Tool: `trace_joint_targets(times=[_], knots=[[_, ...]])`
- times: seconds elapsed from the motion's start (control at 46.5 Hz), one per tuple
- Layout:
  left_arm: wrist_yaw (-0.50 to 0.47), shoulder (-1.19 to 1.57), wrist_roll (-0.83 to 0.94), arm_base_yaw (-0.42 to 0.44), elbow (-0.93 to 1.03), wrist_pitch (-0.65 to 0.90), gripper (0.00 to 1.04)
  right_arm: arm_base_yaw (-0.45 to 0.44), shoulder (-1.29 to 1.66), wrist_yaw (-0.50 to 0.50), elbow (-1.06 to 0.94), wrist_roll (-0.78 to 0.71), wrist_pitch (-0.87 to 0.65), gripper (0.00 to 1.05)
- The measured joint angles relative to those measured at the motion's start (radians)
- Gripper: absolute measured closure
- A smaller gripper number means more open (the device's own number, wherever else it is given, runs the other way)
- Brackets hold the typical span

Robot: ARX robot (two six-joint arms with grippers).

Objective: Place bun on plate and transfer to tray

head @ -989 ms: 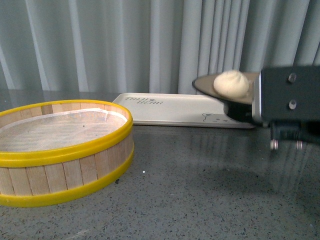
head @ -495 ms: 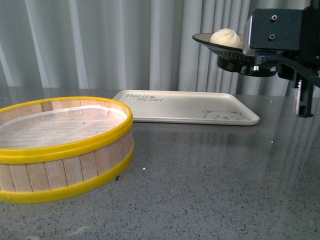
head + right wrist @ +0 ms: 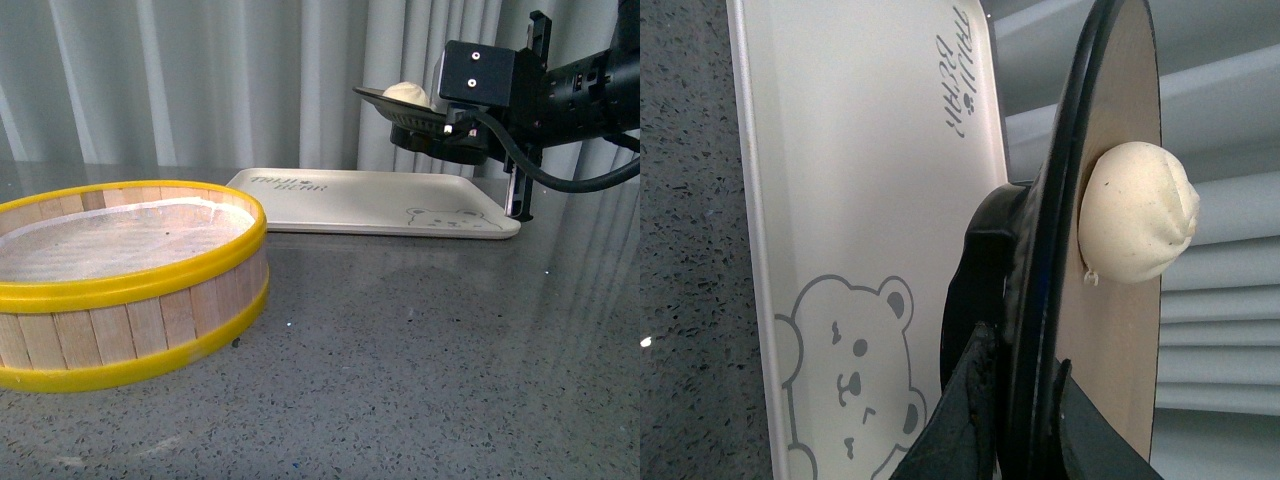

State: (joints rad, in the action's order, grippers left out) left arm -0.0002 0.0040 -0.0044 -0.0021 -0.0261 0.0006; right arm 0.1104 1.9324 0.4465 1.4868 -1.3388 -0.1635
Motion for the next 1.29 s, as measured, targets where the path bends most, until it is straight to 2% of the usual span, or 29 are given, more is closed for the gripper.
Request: trace_joint_targets(times=[0.43,0.86,1.204,1.29], knots=[[0.000,0.000,0.000,0.000,0.000,0.000,0.07,0.005,0.133,0.000,0.114,-0.049,0.106,1.02],[0.000,0.000,0.000,0.000,0.000,0.000,0.07,0.017,0.266,-0.015,0.327,-0.140,0.283,1.02],[0.000,0.000,0.000,0.000,0.000,0.000,0.07,0.031,0.332,-0.028,0.414,-0.143,0.304,1.02],[0.000,0.000,0.000,0.000,0.000,0.000,0.07,0.033,0.332,-0.026,0.414,-0.135,0.304,0.92]])
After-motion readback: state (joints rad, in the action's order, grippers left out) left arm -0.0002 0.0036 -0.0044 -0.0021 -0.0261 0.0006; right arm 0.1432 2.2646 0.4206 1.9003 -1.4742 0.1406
